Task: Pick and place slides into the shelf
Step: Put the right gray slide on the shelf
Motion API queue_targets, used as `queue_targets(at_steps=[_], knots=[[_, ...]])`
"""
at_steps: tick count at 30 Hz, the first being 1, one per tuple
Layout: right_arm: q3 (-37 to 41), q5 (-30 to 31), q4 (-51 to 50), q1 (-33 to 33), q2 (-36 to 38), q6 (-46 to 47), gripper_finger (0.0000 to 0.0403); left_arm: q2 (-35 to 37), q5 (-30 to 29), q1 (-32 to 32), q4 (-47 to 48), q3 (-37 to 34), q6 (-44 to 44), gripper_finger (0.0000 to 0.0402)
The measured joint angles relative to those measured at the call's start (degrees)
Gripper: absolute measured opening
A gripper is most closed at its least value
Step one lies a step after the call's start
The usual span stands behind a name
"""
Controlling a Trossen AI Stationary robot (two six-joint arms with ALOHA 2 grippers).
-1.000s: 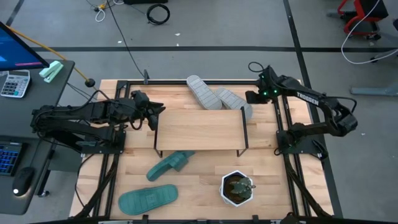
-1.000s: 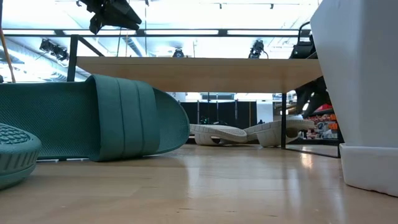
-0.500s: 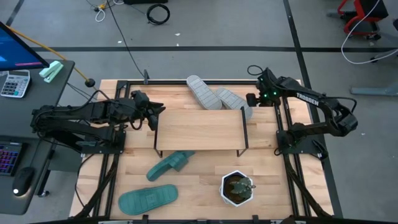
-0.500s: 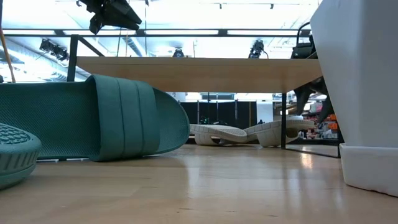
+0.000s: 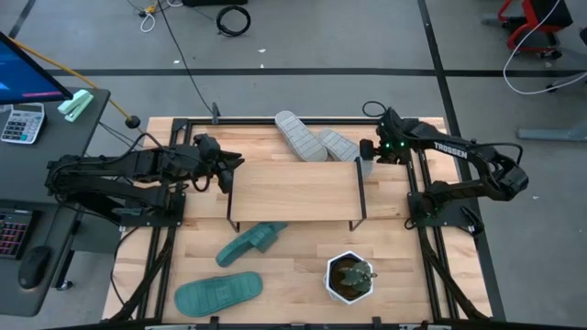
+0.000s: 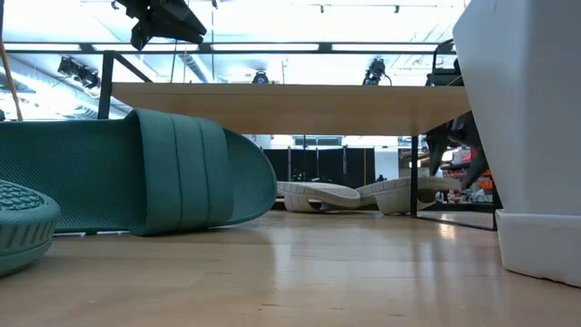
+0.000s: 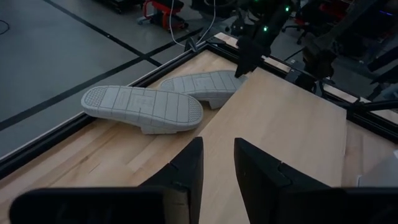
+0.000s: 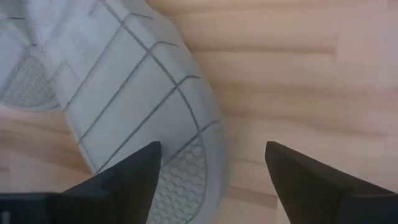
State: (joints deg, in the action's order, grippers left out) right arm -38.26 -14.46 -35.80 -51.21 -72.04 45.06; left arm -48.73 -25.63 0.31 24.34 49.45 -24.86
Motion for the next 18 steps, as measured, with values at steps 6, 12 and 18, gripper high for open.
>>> queue_targets(at_steps=[6, 12, 18], knots=[[7.53, -2.1, 12.81, 1.9, 2.82, 9.92, 0.0287, 0.0, 0.02, -0.3, 0.02, 0.0, 0.0, 0.0098], [13.98, -2.37, 22.83, 2.37, 5.8, 16.7, 0.0262, 0.0, 0.02, -0.3, 0.02, 0.0, 0.0, 0.0094], [15.17, -0.97, 24.0, 2.26, 7.89, 17.11, 0.0184, 0.0, 0.04, -0.27, -0.02, 0.0, 0.0, 0.0098]])
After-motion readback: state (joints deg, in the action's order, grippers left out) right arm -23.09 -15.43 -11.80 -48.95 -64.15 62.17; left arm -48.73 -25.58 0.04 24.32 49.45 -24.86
